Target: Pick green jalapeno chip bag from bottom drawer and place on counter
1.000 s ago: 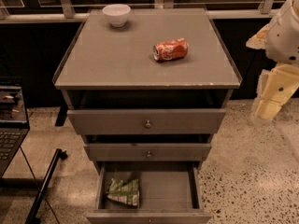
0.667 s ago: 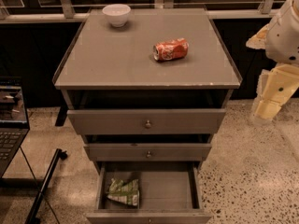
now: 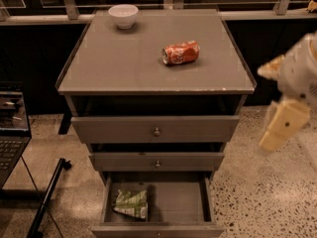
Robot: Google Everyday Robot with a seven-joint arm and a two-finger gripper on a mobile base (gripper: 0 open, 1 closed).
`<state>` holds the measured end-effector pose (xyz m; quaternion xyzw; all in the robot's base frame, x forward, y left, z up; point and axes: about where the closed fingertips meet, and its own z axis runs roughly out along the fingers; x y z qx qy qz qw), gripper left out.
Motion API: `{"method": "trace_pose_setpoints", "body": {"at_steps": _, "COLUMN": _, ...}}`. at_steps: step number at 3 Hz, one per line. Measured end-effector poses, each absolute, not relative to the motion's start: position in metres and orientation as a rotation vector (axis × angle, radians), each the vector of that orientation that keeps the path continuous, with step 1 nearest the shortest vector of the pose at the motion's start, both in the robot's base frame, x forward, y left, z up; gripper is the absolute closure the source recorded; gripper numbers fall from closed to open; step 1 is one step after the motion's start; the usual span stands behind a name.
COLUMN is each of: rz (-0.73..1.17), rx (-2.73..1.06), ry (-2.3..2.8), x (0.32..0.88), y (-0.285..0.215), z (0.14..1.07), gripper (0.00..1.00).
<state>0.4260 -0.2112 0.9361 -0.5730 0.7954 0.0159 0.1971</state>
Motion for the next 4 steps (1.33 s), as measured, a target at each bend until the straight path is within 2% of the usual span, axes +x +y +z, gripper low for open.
{"method": "trace_pose_setpoints", "body": {"at_steps": 1, "rz": 0.27, "rx": -1.469, "ry": 2.23, "x": 0.41, "y": -0.201, "z": 0.859, "gripper": 0.0}}
{"method": "trace_pose_setpoints", "body": {"at_steps": 2, "rz": 0.57, "rx": -1.362, "ry": 2.193, "x": 0.399, "y": -0.164, "z": 0.753, "gripper": 0.0}}
{"method": "trace_pose_setpoints", "body": {"at_steps": 3, "rz": 0.724, "rx": -1.274, "ry": 2.185, "x": 0.411, "y": -0.134, "z": 0.663, "gripper": 0.0}}
{"method": "trace_pose_setpoints", "body": {"at_steps": 4, "rz": 0.708, "rx": -1.196, "ry": 2.188, "x": 0.429, "y": -0.136, "z": 0.638, "gripper": 0.0}}
